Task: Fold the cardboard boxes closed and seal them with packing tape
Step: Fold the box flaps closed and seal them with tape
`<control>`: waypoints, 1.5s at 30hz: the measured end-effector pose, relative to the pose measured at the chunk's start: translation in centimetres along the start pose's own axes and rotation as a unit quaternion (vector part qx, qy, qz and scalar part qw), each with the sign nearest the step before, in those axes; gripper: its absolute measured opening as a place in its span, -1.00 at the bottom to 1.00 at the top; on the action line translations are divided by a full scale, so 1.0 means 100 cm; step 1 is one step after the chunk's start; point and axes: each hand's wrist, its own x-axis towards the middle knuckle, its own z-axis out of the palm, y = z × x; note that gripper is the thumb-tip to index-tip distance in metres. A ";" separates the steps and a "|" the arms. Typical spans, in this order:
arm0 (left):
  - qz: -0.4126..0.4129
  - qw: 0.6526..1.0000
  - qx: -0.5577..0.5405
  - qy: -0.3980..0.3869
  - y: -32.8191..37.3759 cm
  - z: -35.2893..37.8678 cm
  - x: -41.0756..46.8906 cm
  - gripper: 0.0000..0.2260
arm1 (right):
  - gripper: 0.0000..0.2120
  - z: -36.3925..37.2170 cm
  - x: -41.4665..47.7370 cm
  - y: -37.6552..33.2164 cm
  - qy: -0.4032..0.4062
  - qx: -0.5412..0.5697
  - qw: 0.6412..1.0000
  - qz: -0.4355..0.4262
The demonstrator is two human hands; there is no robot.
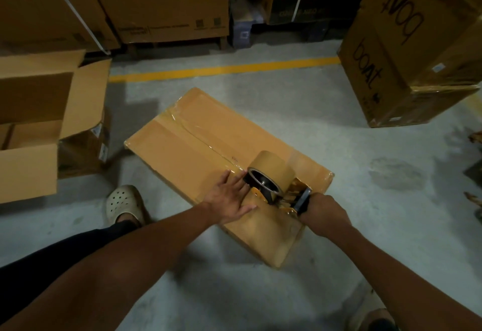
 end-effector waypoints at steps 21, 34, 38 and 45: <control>-0.097 0.991 -0.080 -0.042 0.037 -0.015 0.020 -0.35 | -0.92 -0.015 -0.007 0.036 0.001 -0.051 0.999 0.019; -0.016 0.998 -0.059 -0.030 0.063 -0.007 0.022 -0.35 | -0.91 -0.009 -0.020 0.060 0.003 -0.044 0.998 0.046; -0.009 0.999 -0.041 -0.021 0.057 -0.004 0.022 -0.37 | -0.91 -0.016 -0.020 0.062 -0.003 -0.051 0.998 0.033; -0.025 0.998 -0.032 -0.058 0.061 -0.015 0.020 -0.14 | -0.88 -0.017 -0.036 0.090 -0.011 -0.042 0.997 0.069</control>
